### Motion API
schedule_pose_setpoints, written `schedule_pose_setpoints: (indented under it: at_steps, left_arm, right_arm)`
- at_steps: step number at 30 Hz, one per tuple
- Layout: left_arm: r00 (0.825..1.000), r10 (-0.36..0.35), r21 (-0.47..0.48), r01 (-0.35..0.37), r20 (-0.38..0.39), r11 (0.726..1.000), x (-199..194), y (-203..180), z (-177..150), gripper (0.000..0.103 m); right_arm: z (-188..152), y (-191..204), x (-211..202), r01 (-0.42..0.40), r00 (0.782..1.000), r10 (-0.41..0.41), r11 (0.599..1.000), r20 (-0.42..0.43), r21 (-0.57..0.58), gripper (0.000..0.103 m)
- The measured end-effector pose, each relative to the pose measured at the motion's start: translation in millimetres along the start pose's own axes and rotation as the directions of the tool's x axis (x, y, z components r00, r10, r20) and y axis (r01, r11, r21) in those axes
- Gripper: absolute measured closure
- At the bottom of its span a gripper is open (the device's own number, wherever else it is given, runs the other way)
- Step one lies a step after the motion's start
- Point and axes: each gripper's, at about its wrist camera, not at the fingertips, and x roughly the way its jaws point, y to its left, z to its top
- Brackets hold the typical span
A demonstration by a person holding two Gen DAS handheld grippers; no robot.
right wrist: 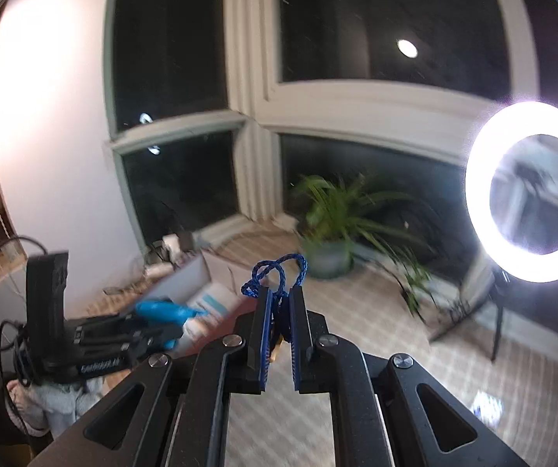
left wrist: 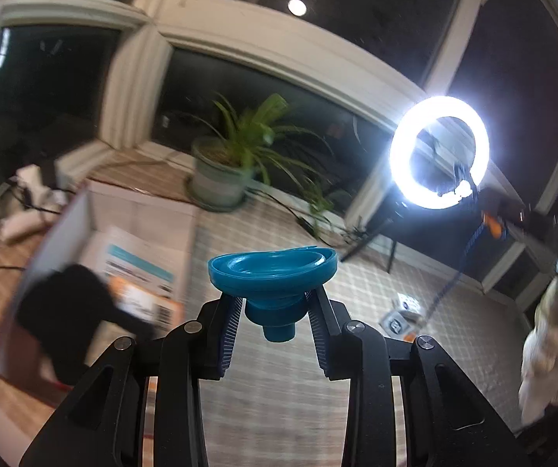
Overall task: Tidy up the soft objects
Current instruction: 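Carry the funnel and earplugs with both tools over the box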
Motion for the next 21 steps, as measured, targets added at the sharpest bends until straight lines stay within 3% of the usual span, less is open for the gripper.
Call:
schedule_pose_setpoints:
  at_steps: [7,11,21]
  left_arm:
    - [0.993,0.107,-0.034,-0.105,0.048,0.994,-41,55,17,0.071]
    - [0.989,0.141,-0.076,-0.138,0.035,0.988,-47,83,20,0.071]
    - [0.988,0.151,-0.120,-0.155,-0.046,0.981,-25,117,15,0.071]
  right_arm:
    - [63,45,40,-0.101,0.994,0.103,0.994,0.034,-0.036,0.095]
    - [87,69,69,-0.137,0.990,0.139,0.988,0.033,-0.070,0.095]
    - [83,103,162,-0.197,0.977,0.188,0.975,-0.098,-0.100,0.095]
